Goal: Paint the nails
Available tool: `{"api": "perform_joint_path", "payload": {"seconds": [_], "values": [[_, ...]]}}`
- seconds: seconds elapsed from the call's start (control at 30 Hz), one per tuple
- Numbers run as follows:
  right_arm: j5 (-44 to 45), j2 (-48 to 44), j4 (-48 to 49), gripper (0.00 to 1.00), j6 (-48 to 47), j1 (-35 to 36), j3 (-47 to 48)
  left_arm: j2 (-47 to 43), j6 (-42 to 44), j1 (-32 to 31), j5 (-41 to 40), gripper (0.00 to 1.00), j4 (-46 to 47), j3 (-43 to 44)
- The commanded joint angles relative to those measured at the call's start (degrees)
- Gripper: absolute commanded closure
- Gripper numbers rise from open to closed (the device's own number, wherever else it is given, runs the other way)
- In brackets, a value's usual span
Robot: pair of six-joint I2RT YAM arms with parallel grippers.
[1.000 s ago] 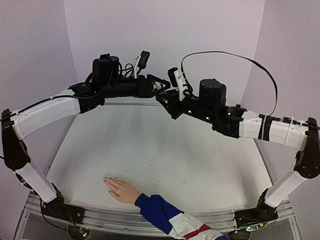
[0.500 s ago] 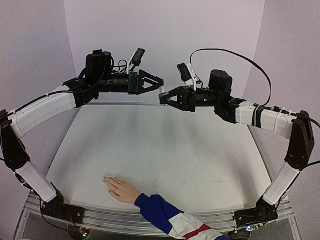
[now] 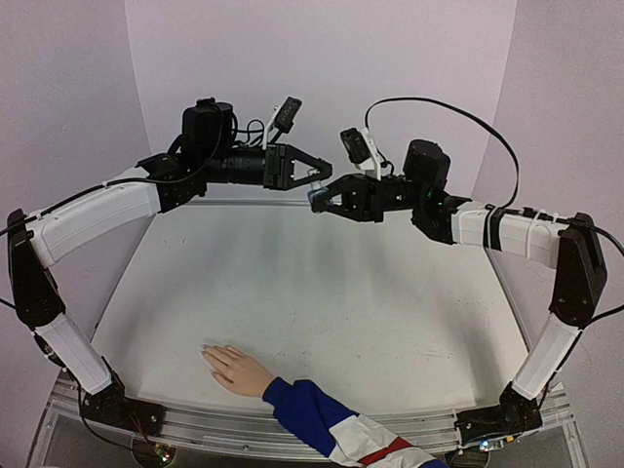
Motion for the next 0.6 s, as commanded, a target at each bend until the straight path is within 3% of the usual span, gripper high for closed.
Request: {"api": "perform_joint_path", "payload": {"seconds": [0.0,0.1,0.17,0.23,0.27,0.33,0.37,0.43,0.57], "values": [[1.5,-2.3,4.8,1.0,-0.3,-0.2,-0.2,0.3,-0.2,-0.9,-0.9,0.83,2.3,2.7],[7.8,-3.6,3.0,1.0,-3.4,-0.2,-1.4,-0.5,0.0,-0.9,-4.1,0.92,2.2,1.8],[18.0,-5.4,-3.4,1.0,-8.5,0.0,-1.4,-1.0,-0.2,-0.9,-7.1,0.98,1.9,0.9],[38.5,-8.1,-10.3,1.0,-14.6,1.8,-1.7,-1.6,-0.9,-0.9,-11.4,1.0,1.5,-0.1],[53.8,-9.6,-12.3,1.0,-17.5,4.0,-2.7,-1.7,-1.4,-0.9,-13.1,1.0,1.3,-0.6],[84.8,-12.3,-10.3,1.0,-23.3,10.9,-5.0,-1.7,-2.1,-0.9,-15.1,1.0,0.8,-1.0],[94.0,-12.9,-7.4,1.0,-27.3,14.0,-6.0,-1.5,-2.5,-0.9,-15.8,1.0,0.5,-0.9],[101.8,-13.7,-1.6,1.0,-32.6,17.7,-7.4,-0.8,-3.2,-0.9,-16.2,1.0,-0.3,-0.3],[93.0,-13.6,0.4,1.0,-33.4,18.4,-7.5,0.6,-4.1,-0.9,-14.7,1.0,-1.2,1.5]]}}
